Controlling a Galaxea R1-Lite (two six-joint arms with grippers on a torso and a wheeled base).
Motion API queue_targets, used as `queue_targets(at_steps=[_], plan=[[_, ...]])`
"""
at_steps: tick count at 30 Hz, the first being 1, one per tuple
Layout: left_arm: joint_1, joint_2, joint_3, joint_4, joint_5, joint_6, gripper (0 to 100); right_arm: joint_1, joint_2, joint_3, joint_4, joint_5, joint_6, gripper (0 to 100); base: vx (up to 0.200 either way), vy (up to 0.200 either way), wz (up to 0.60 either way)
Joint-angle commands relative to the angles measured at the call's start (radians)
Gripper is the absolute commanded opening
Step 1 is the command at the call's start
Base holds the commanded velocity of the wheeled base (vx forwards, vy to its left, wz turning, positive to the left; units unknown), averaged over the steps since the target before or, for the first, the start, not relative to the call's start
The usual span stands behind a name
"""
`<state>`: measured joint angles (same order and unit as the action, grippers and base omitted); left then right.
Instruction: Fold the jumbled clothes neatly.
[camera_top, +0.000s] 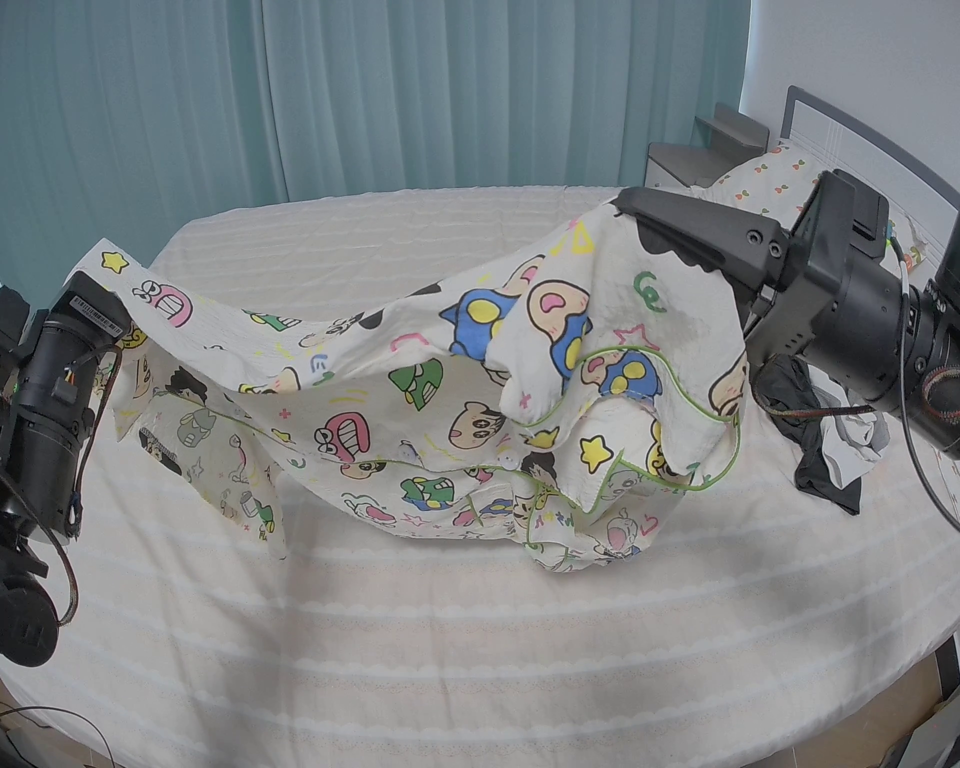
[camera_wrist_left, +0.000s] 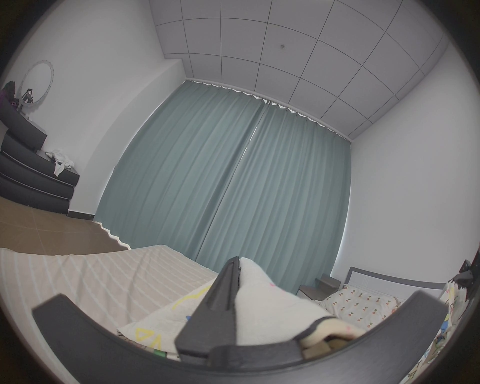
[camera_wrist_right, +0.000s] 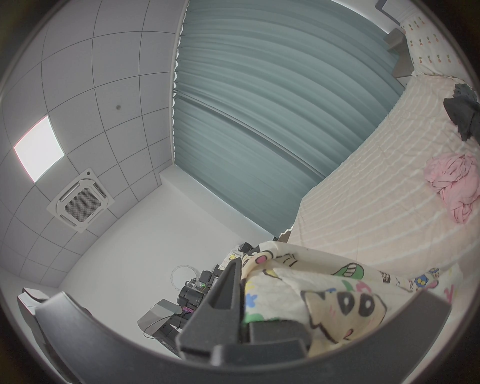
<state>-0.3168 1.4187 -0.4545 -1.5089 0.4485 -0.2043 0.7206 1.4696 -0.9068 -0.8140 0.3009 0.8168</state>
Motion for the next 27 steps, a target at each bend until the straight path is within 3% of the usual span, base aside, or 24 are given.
queue_targets(at_steps=[1,11,22,27], plan=[[-0.001,-0.034,0.028,-0.001,-0.001,0.0,0,0.005,-0.038,0.026,-0.001,0.001,-0.002,0,-0.2,0.0,0.0],[-0.001,-0.08,0.069,-0.001,-0.001,0.0,0,0.01,-0.083,0.054,-0.001,0.001,-0.016,0,-0.2,0.0,0.0],[-0.001,-0.158,0.134,-0.001,0.001,0.002,0,0.065,-0.207,0.129,0.001,0.0,-0.036,0,-0.2,0.0,0.0],[-0.002,-0.188,0.155,-0.001,-0.001,0.002,0,0.071,-0.239,0.151,0.001,0.0,-0.041,0,0.0,0.0,0.0]])
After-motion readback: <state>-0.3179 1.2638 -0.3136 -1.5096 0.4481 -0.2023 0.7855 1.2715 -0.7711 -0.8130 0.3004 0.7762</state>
